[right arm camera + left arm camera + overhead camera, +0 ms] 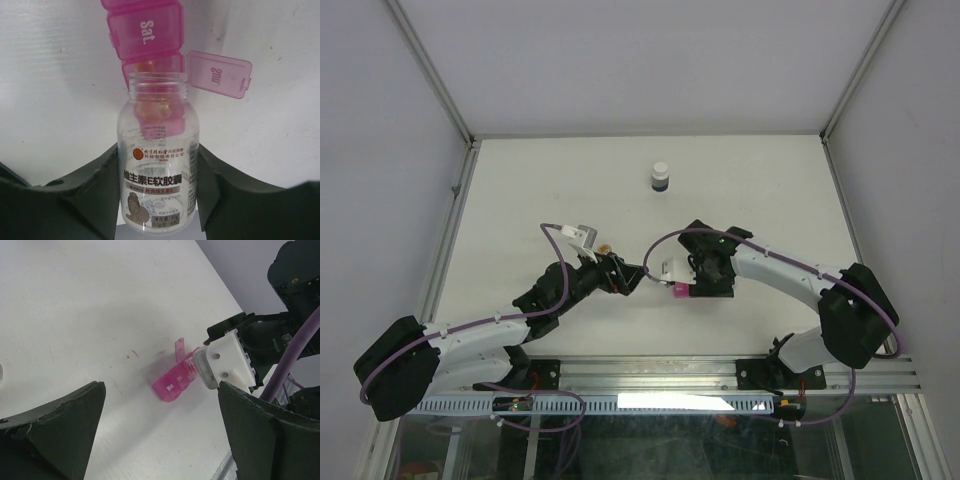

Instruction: Sort the pills into containers

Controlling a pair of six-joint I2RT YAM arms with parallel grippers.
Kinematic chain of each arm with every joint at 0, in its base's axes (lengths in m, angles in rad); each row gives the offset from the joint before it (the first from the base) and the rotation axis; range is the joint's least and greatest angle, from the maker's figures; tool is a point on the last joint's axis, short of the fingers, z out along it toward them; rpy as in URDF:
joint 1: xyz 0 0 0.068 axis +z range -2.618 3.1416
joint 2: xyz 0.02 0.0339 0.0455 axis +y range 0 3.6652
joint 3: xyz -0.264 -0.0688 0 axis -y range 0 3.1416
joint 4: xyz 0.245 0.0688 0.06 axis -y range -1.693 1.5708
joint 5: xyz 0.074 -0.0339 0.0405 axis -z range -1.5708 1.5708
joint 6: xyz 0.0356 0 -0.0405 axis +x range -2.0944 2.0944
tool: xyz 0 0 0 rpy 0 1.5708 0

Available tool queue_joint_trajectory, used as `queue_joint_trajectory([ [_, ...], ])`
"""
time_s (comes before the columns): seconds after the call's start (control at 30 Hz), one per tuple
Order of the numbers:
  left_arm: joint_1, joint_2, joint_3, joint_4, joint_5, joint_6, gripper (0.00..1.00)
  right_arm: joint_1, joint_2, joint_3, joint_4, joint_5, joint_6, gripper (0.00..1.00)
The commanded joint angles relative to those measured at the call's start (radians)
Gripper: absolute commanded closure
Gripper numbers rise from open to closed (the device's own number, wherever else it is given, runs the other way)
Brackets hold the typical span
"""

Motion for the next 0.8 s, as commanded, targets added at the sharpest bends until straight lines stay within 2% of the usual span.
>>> queue_joint_trajectory([
  [0.0,0.013,-0.024,-0.003,0.062,0.02,-0.006,0.01,0.018,-0.007,0.015,0.011,0.03,0.016,0.99],
  [0.03,0.013,-0.024,-0.005,0.066,0.02,-0.006,0.01,0.006,-0.009,0.014,0.023,0.04,0.018,1.0],
  [0.13,0.014,-0.026,-0.005,0.063,0.022,-0.007,0.01,0.022,-0.006,0.035,-0.053,-0.052,0.014,0.99],
  [0.2,0.015,-0.025,-0.006,0.065,0.023,-0.007,0.01,0.013,-0.031,0.0,0.047,0.051,0.01,1.0],
  [0.23,0.016,-0.024,-0.006,0.067,0.023,-0.008,0.01,-0.005,-0.016,0.022,0.032,0.053,0.015,1.0],
  [0.3,0.017,-0.027,-0.005,0.061,0.025,-0.007,0.01,0.0,0.013,0.062,-0.076,-0.054,0.014,0.99],
  [0.4,0.016,-0.028,-0.011,0.071,0.024,-0.01,0.01,0.006,-0.032,0.004,0.052,0.053,0.008,1.0],
  [0.5,0.016,-0.031,-0.008,0.062,0.024,-0.008,0.01,0.0,0.003,0.056,-0.077,-0.071,0.009,0.99],
  [0.6,0.018,-0.026,-0.009,0.068,0.025,-0.009,0.01,0.01,-0.04,0.003,0.053,0.045,0.002,0.99],
  [0.7,0.018,-0.025,-0.003,0.061,0.028,-0.008,0.01,0.004,-0.005,0.046,-0.063,-0.057,0.008,0.98],
  [0.77,0.018,-0.024,-0.006,0.064,0.027,-0.009,0.01,0.017,-0.04,-0.003,0.051,0.051,0.003,0.99],
])
